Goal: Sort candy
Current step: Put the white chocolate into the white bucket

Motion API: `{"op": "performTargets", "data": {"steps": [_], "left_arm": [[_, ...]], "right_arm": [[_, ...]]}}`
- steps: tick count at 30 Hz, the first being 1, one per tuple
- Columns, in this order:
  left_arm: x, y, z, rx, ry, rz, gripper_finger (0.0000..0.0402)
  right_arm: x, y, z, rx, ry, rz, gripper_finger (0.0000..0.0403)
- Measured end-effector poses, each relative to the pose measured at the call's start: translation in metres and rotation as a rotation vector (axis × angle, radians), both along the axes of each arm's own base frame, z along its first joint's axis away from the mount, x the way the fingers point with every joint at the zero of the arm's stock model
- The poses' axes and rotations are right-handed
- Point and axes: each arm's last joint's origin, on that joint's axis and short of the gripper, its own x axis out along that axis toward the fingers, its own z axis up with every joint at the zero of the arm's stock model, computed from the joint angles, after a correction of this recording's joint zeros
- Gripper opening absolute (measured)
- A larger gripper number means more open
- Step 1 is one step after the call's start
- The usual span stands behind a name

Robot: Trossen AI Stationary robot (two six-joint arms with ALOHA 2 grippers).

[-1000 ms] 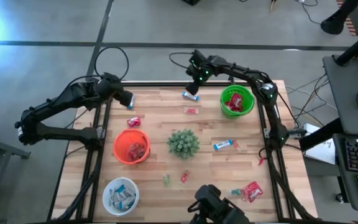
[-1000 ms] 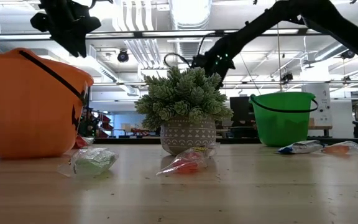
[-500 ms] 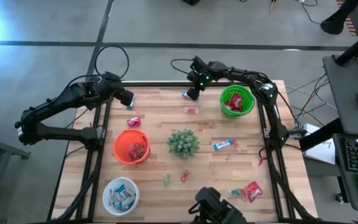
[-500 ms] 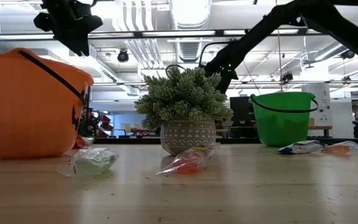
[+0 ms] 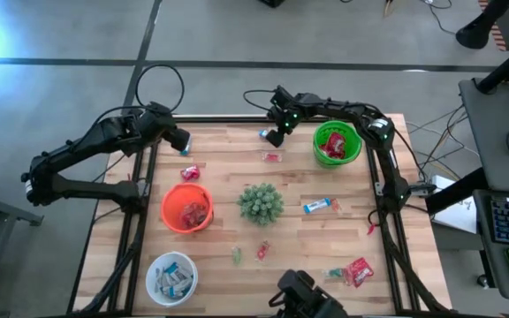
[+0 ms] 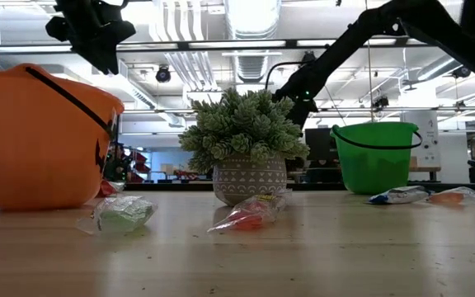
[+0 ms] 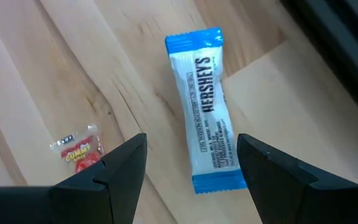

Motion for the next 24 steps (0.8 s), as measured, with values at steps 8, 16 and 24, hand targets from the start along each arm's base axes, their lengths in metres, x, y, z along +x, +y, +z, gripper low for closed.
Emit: {"op": "performTargets", "data": {"steps": [8, 16, 24], "left_arm": [[0.000, 0.000, 0.000, 0.000, 0.000, 0.000, 0.0123], [0.000, 0.000, 0.000, 0.001, -0.003, 0.000, 0.0123], [0.000, 0.000, 0.000, 0.002, -0.005, 0.000, 0.0123]], "right_arm": [[-0.003, 0.002, -0.011, 0.010, 0.009, -0.052, 0.0230], [-0.006, -0.001, -0.014, -0.033, 0.059, -0.128, 0.0163], [-0.010, -0.001, -0.017, -0.028, 0.081, -0.178, 0.0026]]}}
